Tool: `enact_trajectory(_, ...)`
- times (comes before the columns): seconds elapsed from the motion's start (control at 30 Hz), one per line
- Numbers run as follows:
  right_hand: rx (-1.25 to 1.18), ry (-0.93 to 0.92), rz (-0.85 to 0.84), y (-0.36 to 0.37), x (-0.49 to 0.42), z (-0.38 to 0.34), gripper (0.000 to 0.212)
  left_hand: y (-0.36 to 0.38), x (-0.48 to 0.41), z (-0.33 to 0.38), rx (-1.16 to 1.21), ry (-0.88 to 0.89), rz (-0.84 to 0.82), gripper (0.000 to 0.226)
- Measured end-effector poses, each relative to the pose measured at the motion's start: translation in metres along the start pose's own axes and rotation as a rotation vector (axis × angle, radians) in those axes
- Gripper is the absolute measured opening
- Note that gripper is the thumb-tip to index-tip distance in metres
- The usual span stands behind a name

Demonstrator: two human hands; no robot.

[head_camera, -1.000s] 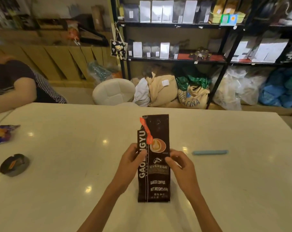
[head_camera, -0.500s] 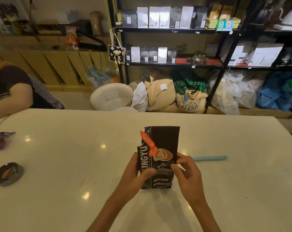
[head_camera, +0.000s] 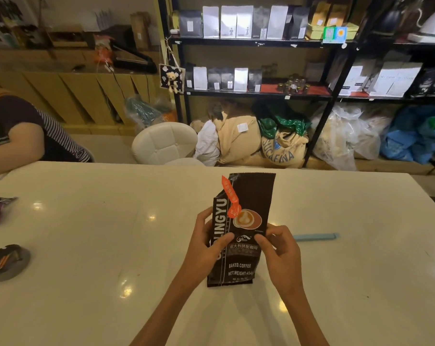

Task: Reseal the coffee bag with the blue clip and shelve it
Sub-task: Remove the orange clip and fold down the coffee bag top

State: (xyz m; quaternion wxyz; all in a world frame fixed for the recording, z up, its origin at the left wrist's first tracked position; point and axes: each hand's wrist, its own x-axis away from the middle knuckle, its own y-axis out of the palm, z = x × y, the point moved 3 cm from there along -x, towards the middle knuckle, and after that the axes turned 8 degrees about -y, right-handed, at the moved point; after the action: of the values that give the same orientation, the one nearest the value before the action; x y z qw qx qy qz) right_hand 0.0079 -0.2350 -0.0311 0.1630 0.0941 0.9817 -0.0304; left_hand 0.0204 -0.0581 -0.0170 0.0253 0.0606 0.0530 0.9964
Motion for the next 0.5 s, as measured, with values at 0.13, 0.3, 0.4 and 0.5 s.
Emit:
enact_trajectory(0.13,0.028,-0.045,0.019,-0.004,-0.003,-0.003,0.017,-0.010,-0.003,0.013,-0.066,0.116,0.066,0.034)
enact_trajectory(0.3,0.100,-0.146,0.026,-0.011,-0.005,-0.002,0.024,-0.015,-0.004,0.013,-0.160,0.191,0.139,0.030)
enact_trajectory(0.4,0.116,-0.115,0.030,-0.012,-0.005,0.005,0.031,-0.017,-0.008,0.008,-0.179,0.169,0.161,0.030)
enact_trajectory(0.5,0.130,-0.155,0.045,-0.013,-0.002,0.004,0.018,-0.014,-0.008,0.009,-0.180,0.161,0.158,0.043)
